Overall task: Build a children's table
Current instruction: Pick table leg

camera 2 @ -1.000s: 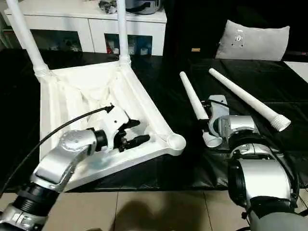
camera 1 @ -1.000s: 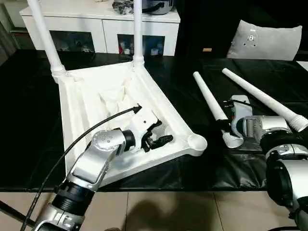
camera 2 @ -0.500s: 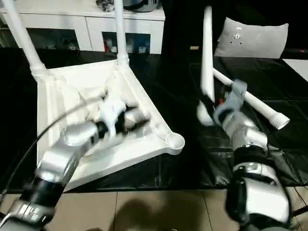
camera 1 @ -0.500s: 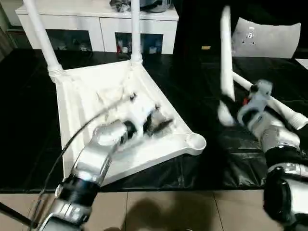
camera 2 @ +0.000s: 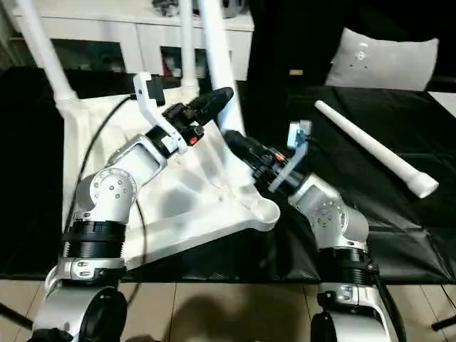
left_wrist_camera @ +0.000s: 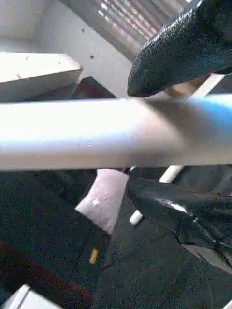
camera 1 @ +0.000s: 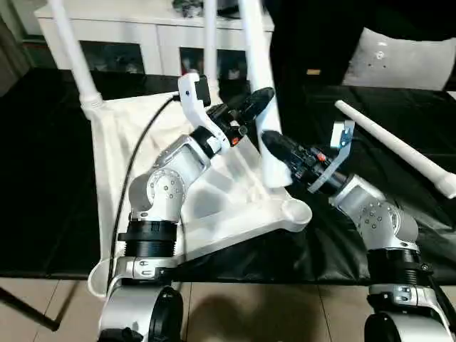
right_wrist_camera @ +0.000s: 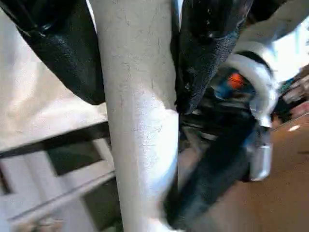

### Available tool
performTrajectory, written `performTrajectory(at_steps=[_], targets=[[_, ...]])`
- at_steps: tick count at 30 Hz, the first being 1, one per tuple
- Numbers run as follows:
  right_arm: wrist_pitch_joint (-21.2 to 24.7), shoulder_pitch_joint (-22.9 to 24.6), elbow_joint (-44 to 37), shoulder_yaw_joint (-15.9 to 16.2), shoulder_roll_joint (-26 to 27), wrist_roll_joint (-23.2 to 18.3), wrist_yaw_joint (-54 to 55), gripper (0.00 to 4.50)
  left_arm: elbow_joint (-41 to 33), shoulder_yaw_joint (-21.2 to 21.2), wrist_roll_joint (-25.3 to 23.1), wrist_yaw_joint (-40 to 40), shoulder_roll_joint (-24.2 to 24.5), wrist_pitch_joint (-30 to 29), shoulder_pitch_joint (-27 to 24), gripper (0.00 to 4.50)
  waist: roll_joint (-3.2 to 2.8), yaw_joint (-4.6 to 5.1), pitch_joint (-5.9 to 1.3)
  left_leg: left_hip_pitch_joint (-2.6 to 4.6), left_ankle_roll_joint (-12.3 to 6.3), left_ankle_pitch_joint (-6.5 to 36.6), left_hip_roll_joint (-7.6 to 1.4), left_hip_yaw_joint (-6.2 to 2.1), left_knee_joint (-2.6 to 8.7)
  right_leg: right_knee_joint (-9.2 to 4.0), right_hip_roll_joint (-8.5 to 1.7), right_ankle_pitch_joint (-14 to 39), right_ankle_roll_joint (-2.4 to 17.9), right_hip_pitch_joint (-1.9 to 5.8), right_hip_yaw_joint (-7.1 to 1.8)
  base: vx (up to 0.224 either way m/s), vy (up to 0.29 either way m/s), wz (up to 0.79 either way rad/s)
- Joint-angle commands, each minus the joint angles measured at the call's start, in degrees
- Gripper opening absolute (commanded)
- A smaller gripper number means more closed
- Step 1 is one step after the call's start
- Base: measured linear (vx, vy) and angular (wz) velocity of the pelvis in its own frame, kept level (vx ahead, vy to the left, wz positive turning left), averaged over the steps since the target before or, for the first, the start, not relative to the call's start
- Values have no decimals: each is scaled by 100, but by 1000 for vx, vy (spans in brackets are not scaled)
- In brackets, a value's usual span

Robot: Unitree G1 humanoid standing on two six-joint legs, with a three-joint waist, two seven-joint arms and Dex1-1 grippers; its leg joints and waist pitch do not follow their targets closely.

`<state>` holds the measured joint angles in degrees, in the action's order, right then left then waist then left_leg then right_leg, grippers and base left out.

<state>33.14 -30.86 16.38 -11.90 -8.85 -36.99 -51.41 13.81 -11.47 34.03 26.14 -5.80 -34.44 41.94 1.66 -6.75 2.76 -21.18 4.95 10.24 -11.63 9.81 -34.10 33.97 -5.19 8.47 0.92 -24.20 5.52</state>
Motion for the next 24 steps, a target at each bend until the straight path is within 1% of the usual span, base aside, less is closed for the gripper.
performTrajectory(at_steps=[1,2,4,5,6,7,8,11,13,14,16,17,18,19,20,21,23,24], targets=[[30,46,-94,32,12,-115,-48,184,-84,67,15,19,-50,-138,-8,313,54,-16,-375,29,-307,1086,-121,4,409,-456,-295,2020,735,351,-224,0,0,0],[27,58,-119,67,13,-125,-31,184,-74,78,12,-18,-53,-145,-1,313,75,-15,-372,27,-275,1128,-120,2,414,-470,-298,2105,686,356,-221,0,0,0],[43,94,-193,132,7,-146,-4,184,-38,92,67,-95,-30,-149,31,313,63,-25,-375,20,-228,1093,-125,-9,424,-462,-305,2055,634,366,-228,0,0,0],[37,98,-202,151,6,-136,-5,184,-35,91,92,-103,-29,-137,39,313,73,-25,-377,21,-223,1080,-128,-10,425,-460,-304,2016,630,366,-229,0,0,0],[52,110,-230,162,4,-135,-8,184,-46,82,133,-115,-33,-146,46,313,71,-25,-384,15,-211,1032,-128,-15,424,-441,-306,1901,649,376,-231,0,0,0],[52,110,-230,162,4,-135,-8,184,-46,82,133,-115,-33,-146,46,313,71,-25,-384,15,-211,1032,-128,-15,424,-441,-306,1901,649,376,-231,0,0,0],[76,118,-253,166,5,-139,-19,184,-63,73,162,-123,-39,-154,49,313,74,-20,-381,8,-205,1016,-123,-10,421,-436,-309,1813,689,380,-233,0,0,0],[196,159,-362,169,10,-229,-121,184,-193,2,311,17,-105,-150,19,313,83,-18,-378,8,-210,998,-123,-10,422,-428,-307,1760,732,390,-235,0,0,0],[165,176,-374,208,-14,-228,-117,184,-234,-9,357,66,-122,-125,4,313,84,-13,-369,11,-205,1019,-131,-10,425,-430,-313,1734,749,387,-236,0,0,0],[31,185,-333,277,-23,-85,-56,184,-259,45,264,38,-104,-42,-15,296,85,-12,-365,12,-199,1043,-134,-13,430,-433,-313,1765,744,386,-235,0,0,0],[-97,189,-294,351,-34,68,-12,184,-269,82,186,-3,-98,28,-27,278,90,-5,-359,3,-169,1078,-126,-13,430,-449,-317,1868,675,384,-234,0,0,0],[-245,201,-292,424,-33,217,34,184,-277,127,97,-81,-95,97,-43,275,56,-7,-359,8,-154,1101,-122,-17,431,-458,-322,1948,633,384,-236,0,0,0],[-339,203,-293,452,-19,295,77,184,-276,161,20,-139,-91,153,-52,267,75,6,-354,11,-132,1149,-123,-17,435,-475,-312,2034,569,377,-233,0,0,0],[-409,204,-304,463,10,345,137,184,-281,219,-81,-190,-85,230,-69,267,75,6,-354,11,-132,1149,-123,-17,435,-475,-312,2034,569,377,-233,0,0,0],[-411,213,-339,425,74,304,175,184,-320,258,-98,-258,-124,288,-108,245,66,9,-360,17,-124,1146,-129,-23,440,-472,-310,2011,545,373,-237,0,0,0],[-401,218,-346,420,82,293,174,184,-331,259,-91,-266,-135,293,-116,237,68,8,-365,16,-127,1138,-128,-23,437,-458,-310,1946,572,379,-239,0,0,0],[-354,256,-396,424,102,242,151,184,-390,251,-42,-296,-195,311,-160,231,67,8,-367,13,-145,1112,-138,-27,438,-441,-307,1803,643,387,-237,0,0,0],[-354,267,-405,437,99,236,147,184,-399,248,-32,-302,-207,308,-167,231,81,11,-368,13,-154,1096,-135,-23,436,-440,-302,1767,657,385,-237,0,0,0]])
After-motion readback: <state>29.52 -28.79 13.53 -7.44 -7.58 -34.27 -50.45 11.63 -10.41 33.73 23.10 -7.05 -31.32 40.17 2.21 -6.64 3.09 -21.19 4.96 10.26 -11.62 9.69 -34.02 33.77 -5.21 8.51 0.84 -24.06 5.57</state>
